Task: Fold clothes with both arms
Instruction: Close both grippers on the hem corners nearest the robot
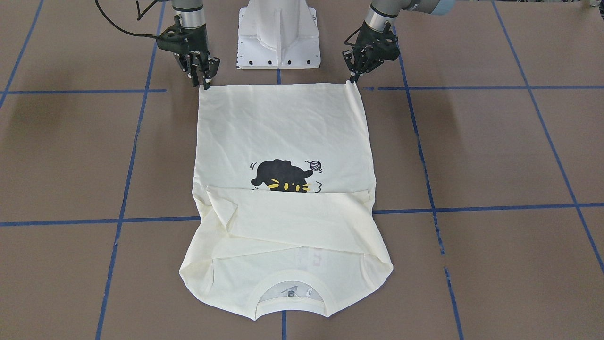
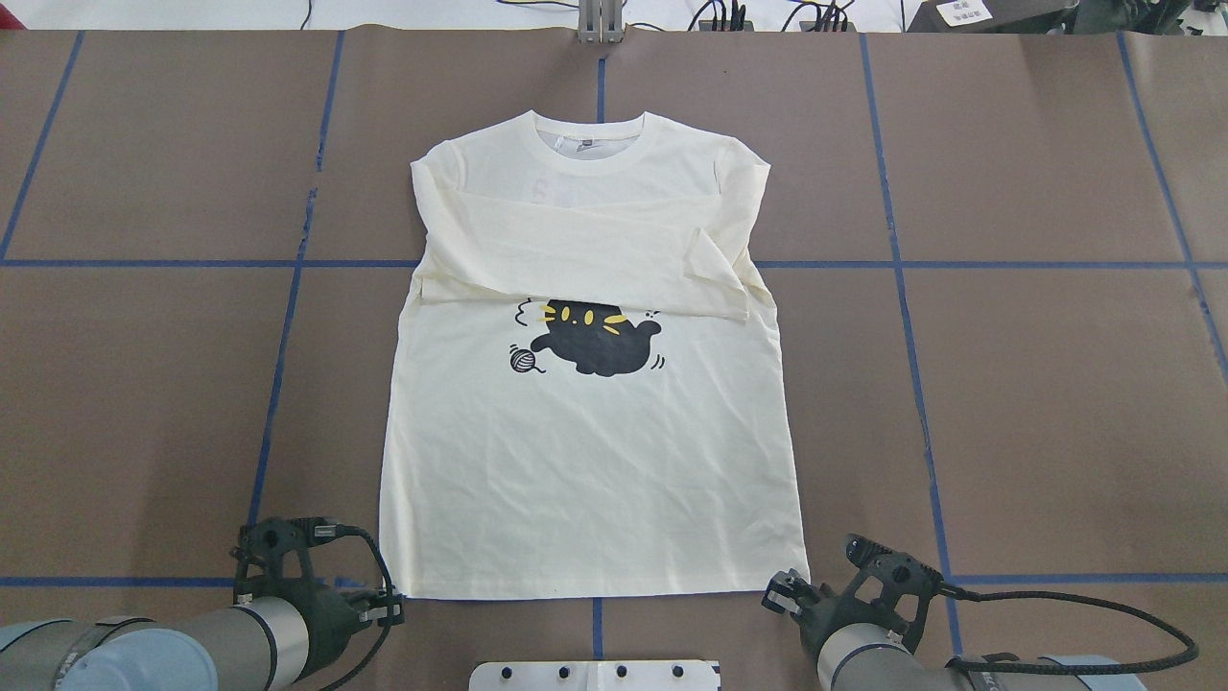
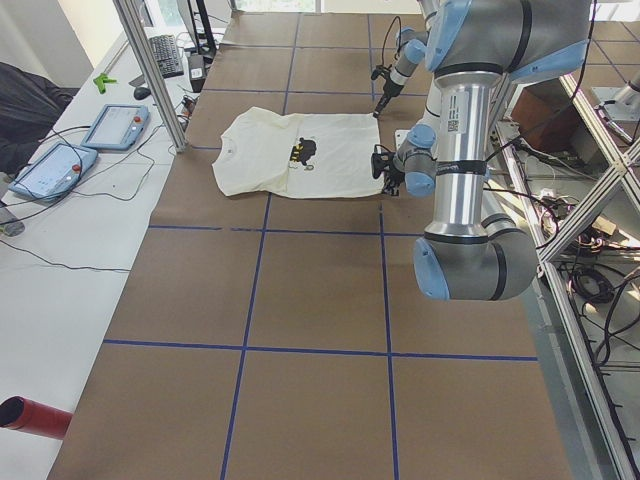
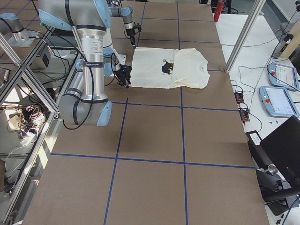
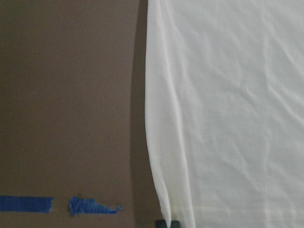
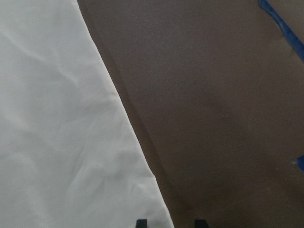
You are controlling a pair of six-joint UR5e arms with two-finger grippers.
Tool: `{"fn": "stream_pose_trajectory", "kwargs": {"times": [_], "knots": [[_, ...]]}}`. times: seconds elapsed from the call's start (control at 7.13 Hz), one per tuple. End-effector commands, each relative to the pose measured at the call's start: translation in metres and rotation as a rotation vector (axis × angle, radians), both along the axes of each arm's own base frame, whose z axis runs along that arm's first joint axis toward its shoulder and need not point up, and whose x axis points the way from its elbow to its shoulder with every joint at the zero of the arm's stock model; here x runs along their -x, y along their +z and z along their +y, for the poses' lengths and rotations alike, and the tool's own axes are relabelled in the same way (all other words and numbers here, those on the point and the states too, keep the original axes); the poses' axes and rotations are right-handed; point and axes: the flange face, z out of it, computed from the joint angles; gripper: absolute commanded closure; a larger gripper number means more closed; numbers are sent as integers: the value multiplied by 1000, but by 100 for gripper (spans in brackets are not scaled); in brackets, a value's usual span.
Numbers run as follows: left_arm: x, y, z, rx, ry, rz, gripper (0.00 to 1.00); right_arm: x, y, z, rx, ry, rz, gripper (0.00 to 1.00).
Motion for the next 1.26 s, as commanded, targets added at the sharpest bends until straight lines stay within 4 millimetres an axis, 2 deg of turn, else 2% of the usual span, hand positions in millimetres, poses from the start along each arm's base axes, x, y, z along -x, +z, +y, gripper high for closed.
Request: {"fn": "stream_pose_trajectory", "kwargs": {"times": [0.0,0.14,0.28,0.7,0.84,0.98,1.12], "knots": [[0,0,0,1,0,2,100,3,2,-4,-3,10,6,64],[1,-2,0,1,0,5,100,3,1,-5,-3,12,1,76],[2,-3,-1,1,-1,8,100,4,-2,-5,-3,12,-3,100],[1,-4,0,0,-1,10,100,3,-3,-9,-23,20,-1,100],[2,-5,-1,0,-2,11,100,-3,-7,-19,-26,29,-3,100],[13,-25,-1,-1,-1,49,100,-16,-24,-26,-44,13,-22,100],[38,-55,-4,-2,-10,92,100,-39,-47,-29,-58,5,-58,100]]}}
